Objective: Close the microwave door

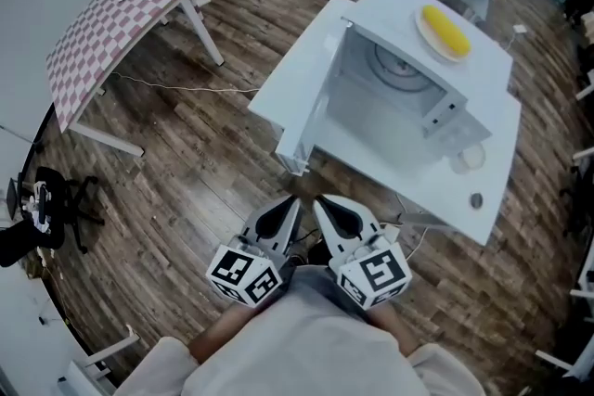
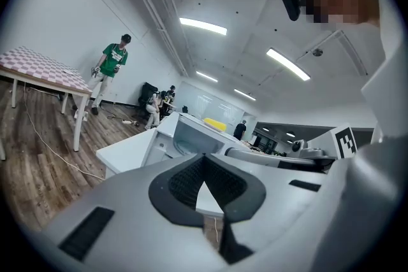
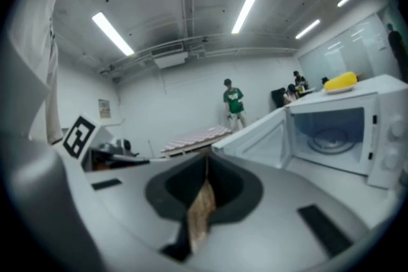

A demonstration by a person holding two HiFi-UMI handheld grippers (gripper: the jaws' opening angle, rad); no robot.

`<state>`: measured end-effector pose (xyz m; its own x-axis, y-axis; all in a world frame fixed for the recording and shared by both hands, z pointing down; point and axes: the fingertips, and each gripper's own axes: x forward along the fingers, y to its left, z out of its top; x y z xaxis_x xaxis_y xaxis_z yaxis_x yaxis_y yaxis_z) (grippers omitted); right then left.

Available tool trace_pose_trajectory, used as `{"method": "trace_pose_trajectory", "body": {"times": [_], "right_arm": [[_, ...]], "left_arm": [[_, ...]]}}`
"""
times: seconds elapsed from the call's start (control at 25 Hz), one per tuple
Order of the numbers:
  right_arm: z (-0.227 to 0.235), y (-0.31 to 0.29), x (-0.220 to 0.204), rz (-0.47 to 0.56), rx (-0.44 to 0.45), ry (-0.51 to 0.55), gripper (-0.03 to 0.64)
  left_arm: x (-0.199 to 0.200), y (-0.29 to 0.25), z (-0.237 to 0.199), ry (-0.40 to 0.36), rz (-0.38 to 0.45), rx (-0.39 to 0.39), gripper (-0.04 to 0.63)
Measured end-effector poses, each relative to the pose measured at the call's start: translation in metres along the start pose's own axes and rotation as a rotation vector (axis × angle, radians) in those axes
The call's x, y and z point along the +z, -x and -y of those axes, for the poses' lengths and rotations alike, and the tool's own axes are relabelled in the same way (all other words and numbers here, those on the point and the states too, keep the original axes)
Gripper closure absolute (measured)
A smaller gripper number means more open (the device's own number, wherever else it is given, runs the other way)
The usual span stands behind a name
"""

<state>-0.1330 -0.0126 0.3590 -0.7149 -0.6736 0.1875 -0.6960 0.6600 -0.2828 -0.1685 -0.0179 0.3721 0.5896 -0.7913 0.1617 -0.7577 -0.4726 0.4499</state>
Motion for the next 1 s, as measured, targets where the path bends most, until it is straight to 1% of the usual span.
{"method": "trace_pose_trajectory", "body": {"times": [0.2,0.32,0.6,0.76,0.88,1.0], "right_arm": [[0.011,-0.003,0.009,0.023,0.041,0.016,0.592],[0.012,-0.003,0.010,0.022,0.066,0.016,0.592],[0.013,-0.003,0.016,0.039,0.093,0.013,0.592],[0.016,-0.007,0.018,0.042,0.098,0.022,0.592],[0.024,-0.011,0.020,0.035,0.086,0.023,0.592],[0.032,-0.015,0.020,0.023,0.072,0.018,0.592]], "left_arm": [[0.015,-0.008,-0.001,-0.041,0.035,0.044,0.575],[0.021,-0.007,-0.008,-0.044,0.054,0.083,0.575],[0.019,-0.003,-0.030,-0.091,0.038,0.162,0.575],[0.023,-0.005,-0.045,-0.105,0.048,0.196,0.575],[0.032,-0.010,-0.056,-0.113,0.063,0.210,0.575],[0.036,-0.015,-0.068,-0.111,0.061,0.222,0.575]]}}
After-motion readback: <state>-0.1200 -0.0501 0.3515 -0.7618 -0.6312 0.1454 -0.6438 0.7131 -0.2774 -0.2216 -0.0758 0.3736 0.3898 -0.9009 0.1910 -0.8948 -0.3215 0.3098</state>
